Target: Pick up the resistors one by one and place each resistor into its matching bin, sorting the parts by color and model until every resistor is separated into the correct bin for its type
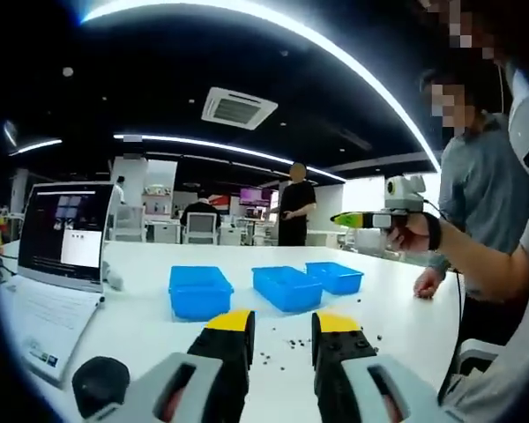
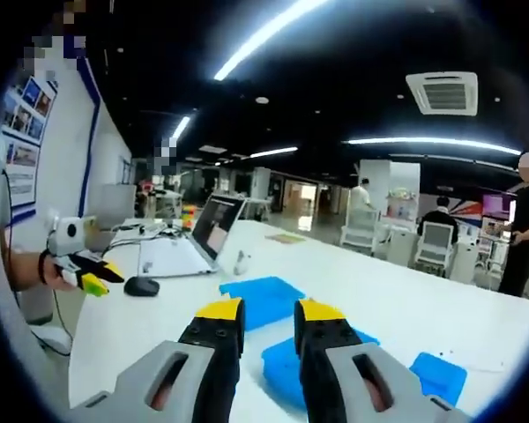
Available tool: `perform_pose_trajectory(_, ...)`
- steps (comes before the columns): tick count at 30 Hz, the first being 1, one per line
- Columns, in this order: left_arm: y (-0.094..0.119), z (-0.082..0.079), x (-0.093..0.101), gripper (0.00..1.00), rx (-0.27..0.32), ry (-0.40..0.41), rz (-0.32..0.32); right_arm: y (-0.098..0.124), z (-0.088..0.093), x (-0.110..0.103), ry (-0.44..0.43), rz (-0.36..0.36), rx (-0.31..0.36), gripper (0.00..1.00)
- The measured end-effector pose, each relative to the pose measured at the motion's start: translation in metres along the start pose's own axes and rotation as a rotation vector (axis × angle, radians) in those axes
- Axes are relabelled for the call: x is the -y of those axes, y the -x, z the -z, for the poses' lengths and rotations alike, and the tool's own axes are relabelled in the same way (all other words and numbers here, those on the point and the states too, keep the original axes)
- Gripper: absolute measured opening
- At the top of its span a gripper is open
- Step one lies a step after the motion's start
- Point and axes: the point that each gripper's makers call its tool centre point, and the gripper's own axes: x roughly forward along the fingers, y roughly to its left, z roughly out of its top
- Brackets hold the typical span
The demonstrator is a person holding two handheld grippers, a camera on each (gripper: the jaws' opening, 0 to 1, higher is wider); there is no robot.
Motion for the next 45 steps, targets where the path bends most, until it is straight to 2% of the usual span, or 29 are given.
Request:
perform_pose_trajectory(4, -0.004, 0.004, -0.003, 0.28, -0.008, 0.011, -0.009, -0.001, 0.008, 0.006, 0.025, -0.026, -0.042, 0.25)
perform_pose_trajectory(7, -0.007, 0.007, -0.003, 0.28, -0.014, 0.019, -0.01, 0.0, 0.023, 0.0, 0.067, -0.103, -0.126, 0.25)
perform_pose_trajectory(9, -0.01, 0.009, -0.002, 0.28, -0.017, 0.022, -0.008, 0.002, 0.037, -0.006, 0.093, -0.162, -0.209, 0.25)
perform_pose_trajectory(10, -0.012, 0.01, -0.001, 0.28, -0.019, 0.024, -0.007, 0.004, 0.045, -0.013, 0.125, -0.215, -0.253, 0.25)
perform_pose_trajectory(13, -0.016, 0.014, 0.001, 0.28, -0.025, 0.032, -0.006, 0.01, 0.06, -0.041, 0.225, -0.379, -0.318, 0.22)
perform_pose_trajectory(15, -0.017, 0.015, 0.002, 0.28, -0.029, 0.032, -0.007, 0.013, 0.073, -0.052, 0.27, -0.44, -0.38, 0.21)
perform_pose_trajectory(19, -0.018, 0.019, 0.002, 0.28, -0.042, 0.018, -0.019, 0.023, 0.104, -0.091, 0.403, -0.644, -0.509, 0.21)
perform_pose_trajectory(22, -0.018, 0.022, 0.002, 0.28, -0.052, 0.017, -0.028, 0.037, 0.126, -0.117, 0.571, -0.818, -0.595, 0.2)
perform_pose_trajectory(24, -0.017, 0.023, 0.002, 0.28, -0.056, 0.016, -0.034, 0.042, 0.137, -0.126, 0.668, -0.91, -0.624, 0.2)
perform_pose_trajectory(26, -0.016, 0.024, 0.0, 0.28, -0.062, 0.015, -0.042, 0.049, 0.148, -0.142, 0.837, -1.044, -0.623, 0.2)
perform_pose_trajectory(29, -0.014, 0.025, 0.0, 0.28, -0.066, 0.015, -0.053, 0.057, 0.161, -0.155, 0.951, -1.166, -0.635, 0.19)
perform_pose_trajectory(31, -0.014, 0.026, -0.001, 0.28, -0.068, 0.019, -0.06, 0.061, 0.172, -0.155, 1.029, -1.215, -0.673, 0.17)
perform_pose_trajectory(33, -0.014, 0.027, 0.0, 0.28, -0.07, 0.026, -0.067, 0.062, 0.181, -0.154, 1.072, -1.25, -0.7, 0.16)
perform_pose_trajectory(38, -0.014, 0.027, 0.002, 0.28, -0.071, 0.031, -0.071, 0.059, 0.189, -0.157, 1.072, -1.29, -0.696, 0.15)
perform_pose_trajectory(40, -0.014, 0.028, 0.001, 0.28, -0.072, 0.033, -0.072, 0.06, 0.192, -0.158, 1.075, -1.314, -0.705, 0.09)
perform_pose_trajectory(41, -0.015, 0.028, 0.001, 0.28, -0.072, 0.034, -0.072, 0.062, 0.191, -0.16, 1.035, -1.314, -0.717, 0.04)
perform_pose_trajectory(42, -0.015, 0.027, 0.002, 0.28, -0.072, 0.034, -0.072, 0.061, 0.192, -0.158, 1.048, -1.316, -0.71, 0.04)
perform_pose_trajectory(45, -0.016, 0.026, 0.002, 0.28, -0.068, 0.033, -0.069, 0.061, 0.191, -0.156, 1.008, -1.302, -0.696, 0.04)
